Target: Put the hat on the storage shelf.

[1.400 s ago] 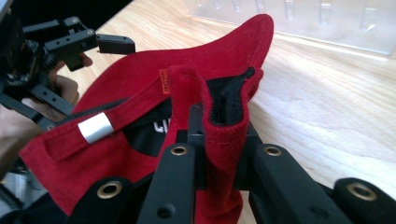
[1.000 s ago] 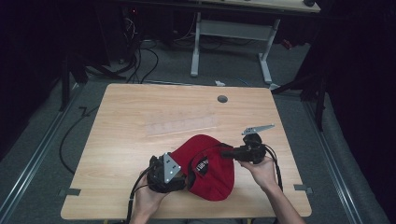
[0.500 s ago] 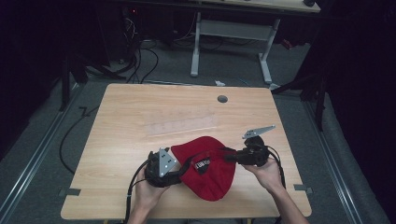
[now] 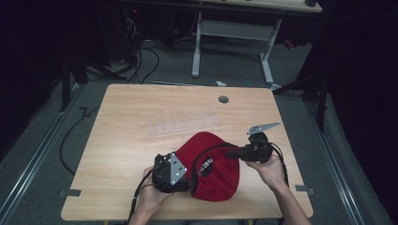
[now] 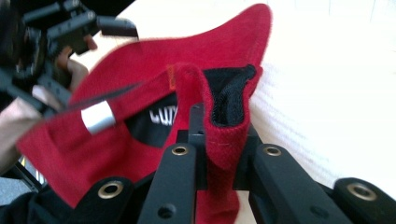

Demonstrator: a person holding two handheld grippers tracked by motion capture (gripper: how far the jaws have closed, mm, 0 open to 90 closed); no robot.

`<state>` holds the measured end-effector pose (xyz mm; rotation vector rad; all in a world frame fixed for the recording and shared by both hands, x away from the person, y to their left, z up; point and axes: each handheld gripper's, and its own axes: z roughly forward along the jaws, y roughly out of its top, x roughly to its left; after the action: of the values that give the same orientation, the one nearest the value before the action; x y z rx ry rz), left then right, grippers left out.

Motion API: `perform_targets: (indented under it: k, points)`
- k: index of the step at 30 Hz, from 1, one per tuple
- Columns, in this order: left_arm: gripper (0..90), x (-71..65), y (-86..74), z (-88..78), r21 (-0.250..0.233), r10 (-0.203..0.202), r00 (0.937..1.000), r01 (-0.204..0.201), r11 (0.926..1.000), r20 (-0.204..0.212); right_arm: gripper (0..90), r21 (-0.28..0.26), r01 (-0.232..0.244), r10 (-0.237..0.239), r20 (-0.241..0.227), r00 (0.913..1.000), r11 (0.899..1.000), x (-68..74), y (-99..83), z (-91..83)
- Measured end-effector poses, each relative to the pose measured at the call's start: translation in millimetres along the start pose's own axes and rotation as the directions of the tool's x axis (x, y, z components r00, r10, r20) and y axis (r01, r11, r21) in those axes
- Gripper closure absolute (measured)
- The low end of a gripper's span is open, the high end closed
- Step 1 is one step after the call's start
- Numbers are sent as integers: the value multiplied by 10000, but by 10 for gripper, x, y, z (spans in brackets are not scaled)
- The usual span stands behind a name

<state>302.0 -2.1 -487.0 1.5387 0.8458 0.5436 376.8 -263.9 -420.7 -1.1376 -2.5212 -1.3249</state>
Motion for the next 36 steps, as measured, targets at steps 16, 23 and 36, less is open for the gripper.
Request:
perform_targets:
  k: [16, 23, 36]
  points:
    - [505, -44, 37, -13, 412, 154, 9979, -180, 9990, 625, 826, 219, -188, 197, -425, 9989, 9996, -65, 94, 96]
    - [583, -56, 143, -69, 457, 260, 9949, -306, 9985, 970, 825, -55, -311, 307, -663, 9973, 9995, -82, 88, 74]
    - [733, -38, 278, -234, 490, -555, 9788, 467, 9977, 1974, 809, -225, -724, 697, -1061, 9919, 9971, -137, 103, 84]
